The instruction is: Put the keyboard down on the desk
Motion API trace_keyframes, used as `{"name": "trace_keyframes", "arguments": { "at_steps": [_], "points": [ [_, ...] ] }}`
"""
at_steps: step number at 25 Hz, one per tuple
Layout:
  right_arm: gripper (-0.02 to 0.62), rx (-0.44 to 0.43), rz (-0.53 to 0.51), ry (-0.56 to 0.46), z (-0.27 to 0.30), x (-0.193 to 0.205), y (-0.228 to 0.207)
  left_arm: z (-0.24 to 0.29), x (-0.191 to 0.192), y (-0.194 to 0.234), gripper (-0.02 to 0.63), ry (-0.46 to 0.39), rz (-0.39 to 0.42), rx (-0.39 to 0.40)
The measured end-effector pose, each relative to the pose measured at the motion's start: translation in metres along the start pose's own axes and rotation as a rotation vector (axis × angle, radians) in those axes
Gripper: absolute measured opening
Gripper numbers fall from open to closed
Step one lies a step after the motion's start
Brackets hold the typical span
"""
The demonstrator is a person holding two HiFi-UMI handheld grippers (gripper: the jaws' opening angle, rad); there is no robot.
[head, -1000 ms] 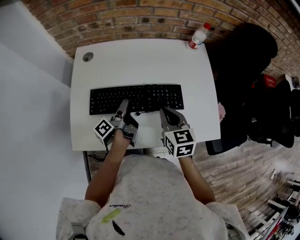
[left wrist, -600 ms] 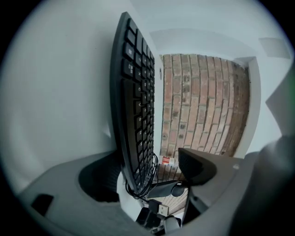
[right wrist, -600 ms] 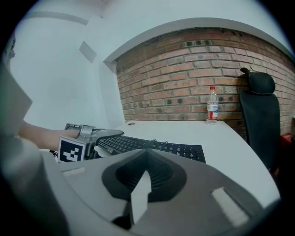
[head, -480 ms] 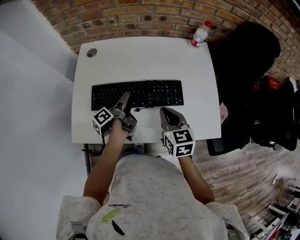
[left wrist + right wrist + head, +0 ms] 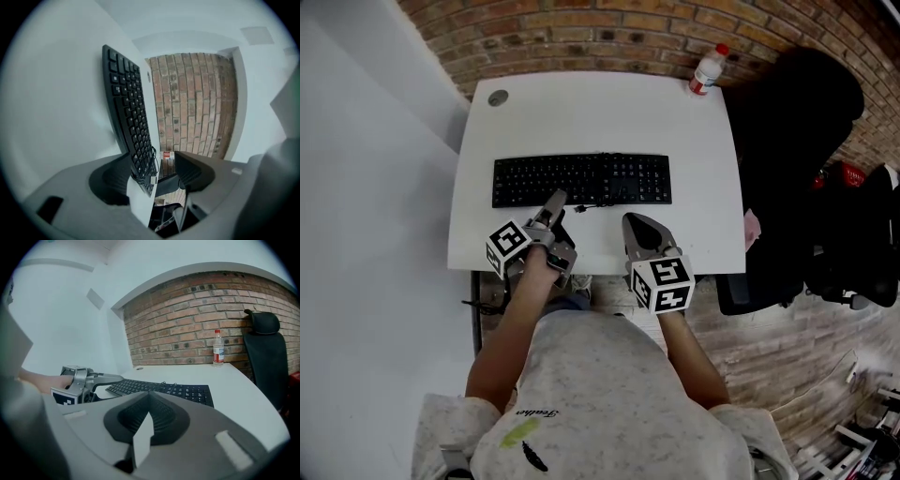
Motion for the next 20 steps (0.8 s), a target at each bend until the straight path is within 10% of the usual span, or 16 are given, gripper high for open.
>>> {"name": "trace_keyframes", "arguments": {
  "at_steps": [20],
  "points": [
    [0.011,-0.034,-0.025,-0.074,-0.073,-0.013,0.034,-0.093,0.075,-0.063,-0.002,0.135,1.136,0.278]
  ]
}}
Point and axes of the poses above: the fingertips, and each gripper's own axes: z forward along the fingers, y to its left, x out of its underside, the point moved 4 cm from there along -z, backward along the fingers, and after that the axes turned 14 degrees about -y, right-handed, at the moved point
